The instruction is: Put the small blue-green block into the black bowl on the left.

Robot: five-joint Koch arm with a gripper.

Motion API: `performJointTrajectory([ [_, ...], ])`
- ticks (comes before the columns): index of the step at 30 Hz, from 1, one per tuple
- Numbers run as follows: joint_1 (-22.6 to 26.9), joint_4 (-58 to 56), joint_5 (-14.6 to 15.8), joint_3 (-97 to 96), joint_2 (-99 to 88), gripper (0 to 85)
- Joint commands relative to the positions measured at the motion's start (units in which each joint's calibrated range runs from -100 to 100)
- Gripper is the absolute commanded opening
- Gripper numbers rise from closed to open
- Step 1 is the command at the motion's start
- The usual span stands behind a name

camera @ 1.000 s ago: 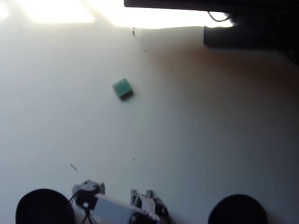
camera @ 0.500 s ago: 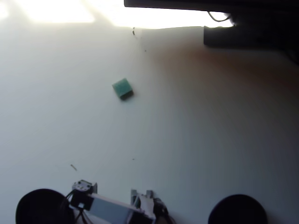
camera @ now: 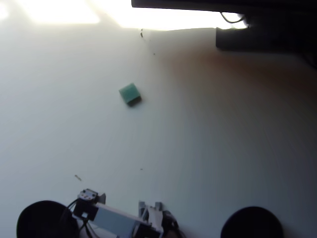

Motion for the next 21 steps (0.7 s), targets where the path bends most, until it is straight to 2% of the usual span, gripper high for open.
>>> performJointTrajectory([
  [1, -1.2, -1.6, 0.4, 4.4, -2.3, 4.7],
  [2, -1.7, -1.2, 0.4, 4.4, -2.8, 6.0],
  [3, -2.2, -0.2, 0.3, 4.6, -2.9, 25.2],
  [4, -2.8, -1.3, 0.3, 5.2, -2.5, 35.6],
  [6, -3.7, -1.7, 0.3, 4.9, -2.7, 2.8],
  [7, -4.2, -0.5, 0.2, 4.1, -4.3, 3.2],
  [8, -4.5, 0.3, -0.2, 4.3, -4.7, 12.6],
  [9, -4.9, 0.4, -0.3, 4.5, -4.4, 35.6],
  [10, -5.8, -2.2, -0.3, 5.6, -2.5, 30.2],
  [11, -6.0, -2.2, -0.3, 5.5, -2.3, 8.0],
  [12, -7.6, -0.5, -0.2, 4.6, -4.0, 3.2],
  [13, -7.8, -0.3, -0.2, 4.7, -4.0, 3.4],
  [14, -8.7, 1.7, -0.4, 4.9, -4.0, 15.8],
  [15, -10.1, 2.4, -0.5, 5.4, -3.2, 36.4],
  [16, -11.8, -0.5, -0.5, 7.7, 1.2, 29.0],
  [17, -12.7, -1.1, -0.7, 8.6, 2.1, 10.4],
  [18, -14.5, 0.6, -0.9, 8.3, 1.8, 3.1],
  [19, -16.2, 2.0, -1.4, 8.5, 1.2, 4.2],
  [20, -17.5, 3.9, -2.2, 8.5, 1.3, 22.2],
  [21, -18.3, 3.8, -2.2, 9.2, 1.9, 44.4],
])
